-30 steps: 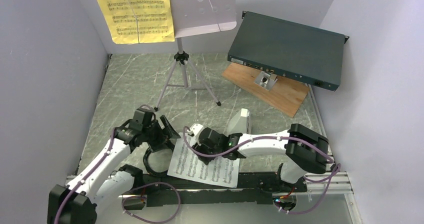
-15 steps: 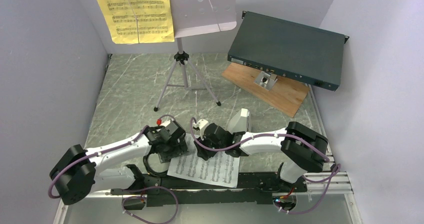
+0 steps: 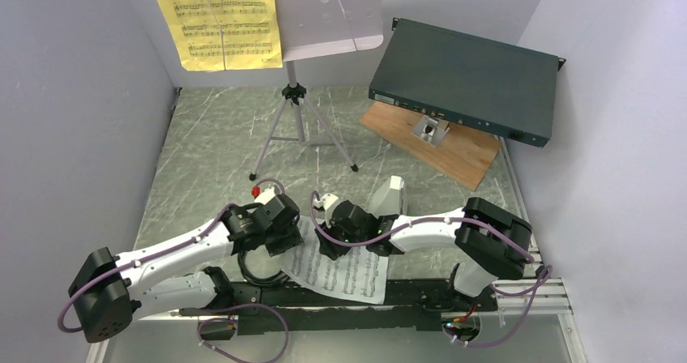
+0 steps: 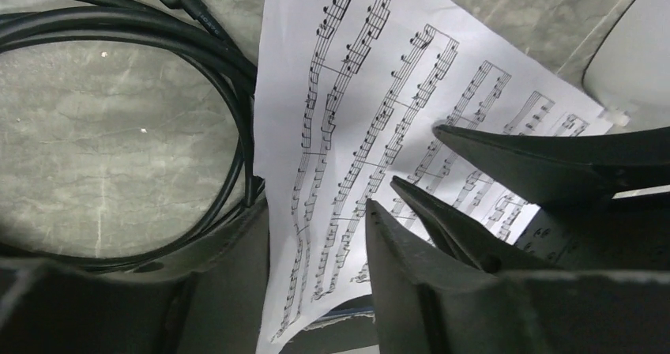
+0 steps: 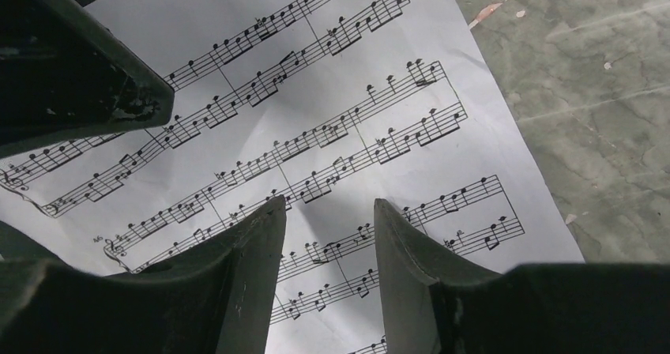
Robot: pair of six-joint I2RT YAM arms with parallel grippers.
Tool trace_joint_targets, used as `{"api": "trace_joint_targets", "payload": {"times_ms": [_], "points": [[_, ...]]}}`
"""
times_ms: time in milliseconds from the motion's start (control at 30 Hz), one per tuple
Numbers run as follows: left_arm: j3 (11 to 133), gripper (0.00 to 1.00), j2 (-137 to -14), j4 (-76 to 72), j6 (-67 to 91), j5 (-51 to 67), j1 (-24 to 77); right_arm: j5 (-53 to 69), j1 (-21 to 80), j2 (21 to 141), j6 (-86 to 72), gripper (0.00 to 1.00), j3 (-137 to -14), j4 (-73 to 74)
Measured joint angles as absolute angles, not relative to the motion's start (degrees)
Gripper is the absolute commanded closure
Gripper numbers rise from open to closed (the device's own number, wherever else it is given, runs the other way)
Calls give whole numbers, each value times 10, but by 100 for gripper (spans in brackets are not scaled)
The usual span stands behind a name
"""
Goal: Set up the instrument practice props
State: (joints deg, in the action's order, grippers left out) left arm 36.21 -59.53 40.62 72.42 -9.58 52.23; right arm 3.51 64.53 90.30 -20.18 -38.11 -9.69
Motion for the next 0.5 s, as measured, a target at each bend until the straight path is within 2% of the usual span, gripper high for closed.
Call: {"api": "trace_joint_targets", "payload": {"times_ms": [167,300,500], "points": [[354,74,-590,397,733,-103,523,36,645,900,-202,53,-378,-98],[342,100,-590,392,729,-107,523,41,645,883,-202,51,-375,-85],[344,100,-554,397,664,-130,523,44,646,809,-188,41,-386,-23]]}}
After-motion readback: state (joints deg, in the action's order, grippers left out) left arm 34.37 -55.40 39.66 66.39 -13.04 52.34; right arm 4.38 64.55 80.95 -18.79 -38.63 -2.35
